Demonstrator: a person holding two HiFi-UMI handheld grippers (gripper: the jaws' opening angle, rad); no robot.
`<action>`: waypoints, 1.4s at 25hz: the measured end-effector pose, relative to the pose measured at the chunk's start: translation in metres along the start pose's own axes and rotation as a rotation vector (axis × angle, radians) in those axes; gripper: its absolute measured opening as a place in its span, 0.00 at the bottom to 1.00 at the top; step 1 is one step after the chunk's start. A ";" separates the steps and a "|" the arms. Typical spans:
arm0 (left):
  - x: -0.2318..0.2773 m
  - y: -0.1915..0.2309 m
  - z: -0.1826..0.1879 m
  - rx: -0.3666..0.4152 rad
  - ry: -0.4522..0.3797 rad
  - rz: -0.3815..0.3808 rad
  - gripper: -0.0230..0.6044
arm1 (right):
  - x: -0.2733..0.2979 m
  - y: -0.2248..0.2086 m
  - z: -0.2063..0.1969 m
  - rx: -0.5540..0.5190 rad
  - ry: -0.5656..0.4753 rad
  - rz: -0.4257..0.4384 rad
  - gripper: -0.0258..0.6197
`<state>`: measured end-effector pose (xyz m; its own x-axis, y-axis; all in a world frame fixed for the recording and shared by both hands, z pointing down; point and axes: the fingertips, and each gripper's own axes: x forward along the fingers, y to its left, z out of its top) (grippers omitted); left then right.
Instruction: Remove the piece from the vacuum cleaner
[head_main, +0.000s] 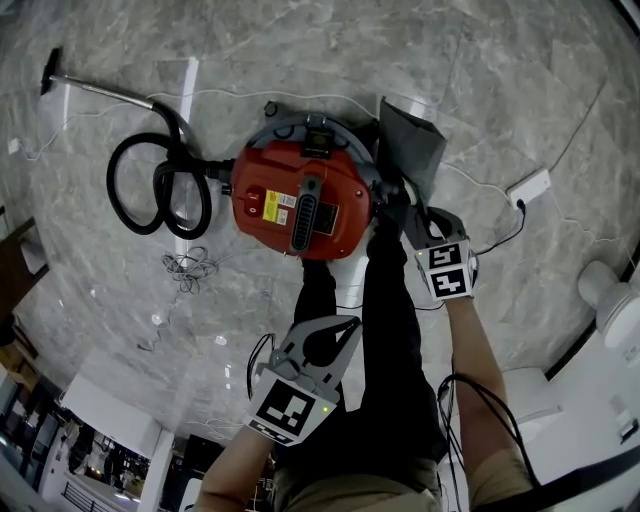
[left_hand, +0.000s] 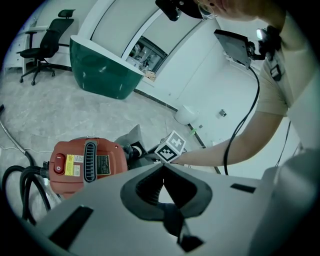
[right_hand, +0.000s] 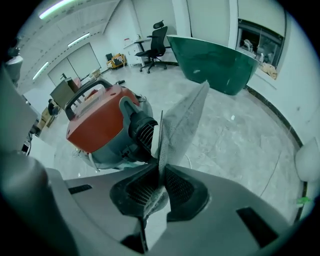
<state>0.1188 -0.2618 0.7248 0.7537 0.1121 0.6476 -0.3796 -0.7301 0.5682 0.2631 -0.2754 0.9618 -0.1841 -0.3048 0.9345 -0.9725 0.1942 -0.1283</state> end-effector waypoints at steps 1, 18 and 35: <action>0.000 0.001 -0.001 -0.001 0.002 0.000 0.04 | 0.000 -0.001 0.000 0.003 -0.006 -0.016 0.10; -0.010 0.005 -0.022 -0.001 0.049 0.000 0.04 | -0.008 -0.095 -0.020 -0.024 0.055 -0.307 0.08; 0.012 -0.002 -0.012 0.013 0.043 -0.009 0.04 | -0.024 -0.080 -0.029 0.074 0.017 -0.160 0.08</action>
<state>0.1217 -0.2506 0.7373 0.7331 0.1471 0.6641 -0.3658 -0.7379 0.5672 0.3496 -0.2562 0.9591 -0.0242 -0.3108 0.9502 -0.9972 0.0752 -0.0008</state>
